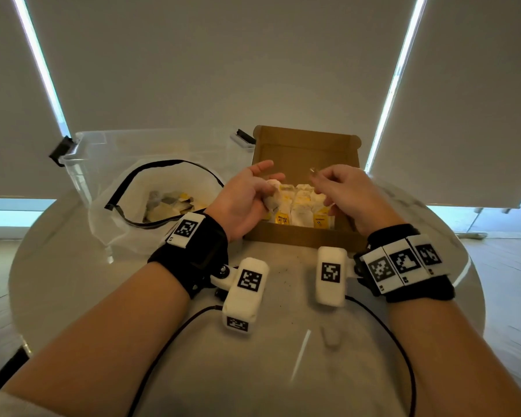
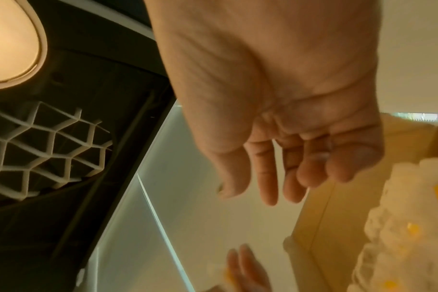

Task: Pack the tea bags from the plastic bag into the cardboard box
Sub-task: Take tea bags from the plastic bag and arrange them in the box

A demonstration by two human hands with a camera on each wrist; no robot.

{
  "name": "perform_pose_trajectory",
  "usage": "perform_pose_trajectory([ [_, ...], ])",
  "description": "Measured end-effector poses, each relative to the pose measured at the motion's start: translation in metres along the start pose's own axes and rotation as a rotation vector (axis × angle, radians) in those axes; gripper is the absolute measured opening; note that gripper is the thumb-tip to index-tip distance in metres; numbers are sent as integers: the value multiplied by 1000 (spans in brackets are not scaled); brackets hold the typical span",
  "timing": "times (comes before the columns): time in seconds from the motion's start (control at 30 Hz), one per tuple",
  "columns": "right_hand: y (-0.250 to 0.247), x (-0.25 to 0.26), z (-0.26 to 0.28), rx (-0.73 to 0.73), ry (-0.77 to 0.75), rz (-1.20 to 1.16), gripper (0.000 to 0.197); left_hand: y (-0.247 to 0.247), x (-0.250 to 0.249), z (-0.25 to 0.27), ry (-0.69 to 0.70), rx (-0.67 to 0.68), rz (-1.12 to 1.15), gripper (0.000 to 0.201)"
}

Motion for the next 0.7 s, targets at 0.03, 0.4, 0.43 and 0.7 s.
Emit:
perform_pose_trajectory([
  [0.03, 4, 4, 1, 42, -15, -32, 22, 0, 0, -1, 19, -17, -52, 46],
  [0.4, 18, 4, -1, 6, -30, -215, 18, 4, 2, 2, 23, 56, -138, 20],
  [0.43, 18, 4, -1, 4, -24, -266, 20, 4, 5, 2, -35, 78, -100, 30],
  [0.7, 23, 3, 0, 59, 70, -456, 11, 8, 7, 3, 8, 47, -154, 33],
])
Point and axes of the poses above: each hand's wrist, its own z-axis away from the middle knuckle, its own y-axis out of the palm, x = y × z, the point moved 4 cm from there along -z, towards the middle knuckle, and after that the axes turned 12 degrees about -y, right-handed, at the moved point
